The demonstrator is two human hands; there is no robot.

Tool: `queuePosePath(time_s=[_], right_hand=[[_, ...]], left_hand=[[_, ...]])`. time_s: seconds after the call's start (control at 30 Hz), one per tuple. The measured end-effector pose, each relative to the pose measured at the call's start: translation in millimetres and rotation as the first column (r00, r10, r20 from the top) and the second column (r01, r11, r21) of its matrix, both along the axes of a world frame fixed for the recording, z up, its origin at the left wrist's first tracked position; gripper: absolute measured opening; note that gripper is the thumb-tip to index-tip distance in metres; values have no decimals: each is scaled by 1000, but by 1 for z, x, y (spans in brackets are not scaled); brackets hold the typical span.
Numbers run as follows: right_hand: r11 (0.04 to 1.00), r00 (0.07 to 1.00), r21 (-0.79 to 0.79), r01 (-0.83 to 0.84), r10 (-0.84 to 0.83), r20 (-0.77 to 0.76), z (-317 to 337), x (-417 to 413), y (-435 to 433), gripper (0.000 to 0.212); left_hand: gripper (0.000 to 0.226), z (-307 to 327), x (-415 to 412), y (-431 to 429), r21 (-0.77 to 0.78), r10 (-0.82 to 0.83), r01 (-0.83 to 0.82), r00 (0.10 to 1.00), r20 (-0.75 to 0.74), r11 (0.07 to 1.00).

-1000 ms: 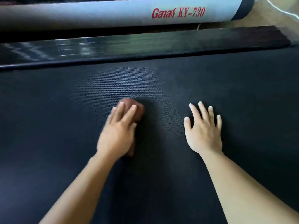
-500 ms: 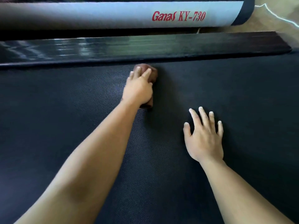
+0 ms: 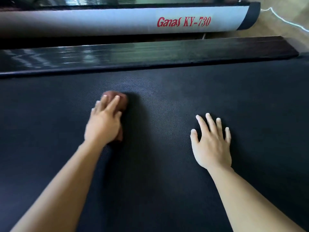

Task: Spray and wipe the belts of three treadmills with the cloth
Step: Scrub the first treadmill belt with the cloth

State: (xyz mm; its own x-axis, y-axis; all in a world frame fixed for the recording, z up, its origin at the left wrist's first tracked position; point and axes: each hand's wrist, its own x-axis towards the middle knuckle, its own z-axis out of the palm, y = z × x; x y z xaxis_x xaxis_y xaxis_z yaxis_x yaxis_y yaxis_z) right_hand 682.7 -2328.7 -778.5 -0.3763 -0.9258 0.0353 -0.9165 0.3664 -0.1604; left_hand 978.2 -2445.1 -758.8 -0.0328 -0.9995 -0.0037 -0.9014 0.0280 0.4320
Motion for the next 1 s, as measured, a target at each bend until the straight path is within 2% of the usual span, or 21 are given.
queuePosePath(time_s=[0.13,0.27,0.43,0.57,0.63,0.7,0.8,1.0], right_hand=[[1000,1000,-7,-4,3,-5,1,2,0,55],[1000,1000,-6,-2,2,-7,1,1,-1,55],[1000,1000,-6,-1,1,-9,0,0,-1,54],[1000,1000,8,1,-1,-23,1,0,0,55],[1000,1000,2,2,-2,-24,1,0,0,55],[1000,1000,-4,3,-3,-17,1,0,0,55],[1000,1000,-13,1,-1,-16,0,0,-1,54],[1000,1000,0,-4,4,-14,-1,-1,-1,56]], left_hand=[[56,3,17,-53,12,94,-95,995,33,995],[57,3,-22,-92,32,86,-87,995,45,996],[57,7,-96,-75,17,-146,145,987,67,989],[58,6,-124,-8,-15,-400,400,916,39,916],[57,4,-118,27,-28,-442,443,896,48,896],[56,-1,-96,49,-34,-389,391,920,51,920],[56,-6,-47,53,-55,-195,196,981,15,979],[56,-4,25,-18,-21,176,-176,984,1,984]])
